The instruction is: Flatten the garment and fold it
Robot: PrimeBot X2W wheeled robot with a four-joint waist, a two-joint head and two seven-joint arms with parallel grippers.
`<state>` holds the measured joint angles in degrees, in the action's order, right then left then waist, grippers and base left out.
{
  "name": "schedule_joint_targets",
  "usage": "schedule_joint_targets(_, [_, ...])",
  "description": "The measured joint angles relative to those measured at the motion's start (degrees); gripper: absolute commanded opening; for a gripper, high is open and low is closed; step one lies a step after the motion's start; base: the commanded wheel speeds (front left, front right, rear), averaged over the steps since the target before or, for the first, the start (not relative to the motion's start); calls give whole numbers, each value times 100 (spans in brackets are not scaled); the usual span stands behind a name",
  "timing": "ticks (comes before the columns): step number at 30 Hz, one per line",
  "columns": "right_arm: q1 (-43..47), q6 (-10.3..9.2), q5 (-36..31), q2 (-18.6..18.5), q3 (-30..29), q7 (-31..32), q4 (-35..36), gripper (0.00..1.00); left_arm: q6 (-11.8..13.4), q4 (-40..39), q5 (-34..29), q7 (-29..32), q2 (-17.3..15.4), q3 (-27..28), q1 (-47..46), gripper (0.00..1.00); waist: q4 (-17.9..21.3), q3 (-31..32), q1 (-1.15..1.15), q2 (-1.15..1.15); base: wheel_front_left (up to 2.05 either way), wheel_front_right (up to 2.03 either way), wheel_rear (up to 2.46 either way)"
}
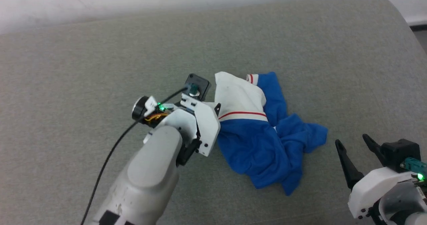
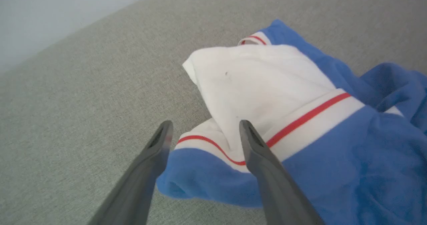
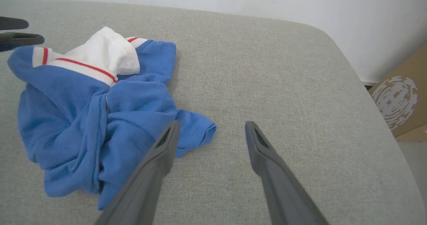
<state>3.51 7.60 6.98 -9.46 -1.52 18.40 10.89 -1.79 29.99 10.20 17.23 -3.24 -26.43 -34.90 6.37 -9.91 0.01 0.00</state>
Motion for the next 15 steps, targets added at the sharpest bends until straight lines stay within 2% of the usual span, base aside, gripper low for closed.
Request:
schedule_joint_targets(5, [-87,0,-48,94,-2,-141,-167,100,-291,850,26,1116,-69,-230,-602,100,256,-251,0,0,0,0,0])
schedule_joint_targets(9, [-116,0,-81,121,-12,-255,-307,100,-389,1176,-48,1378,-148,-442,-843,100,400,-443,0,0,0,0,0])
schedule_joint_targets(11, [-119,0,-91,152,-10,-299,-375,100,-425,1235,-29,1371,-152,-475,-930,0,450,-517,0,0,0,0,0])
schedule_joint_targets(15, [-121,1,-98,193,-36,-338,-490,100,-471,1236,154,950,-122,-458,-954,0,454,-584,1,0,0,0,0])
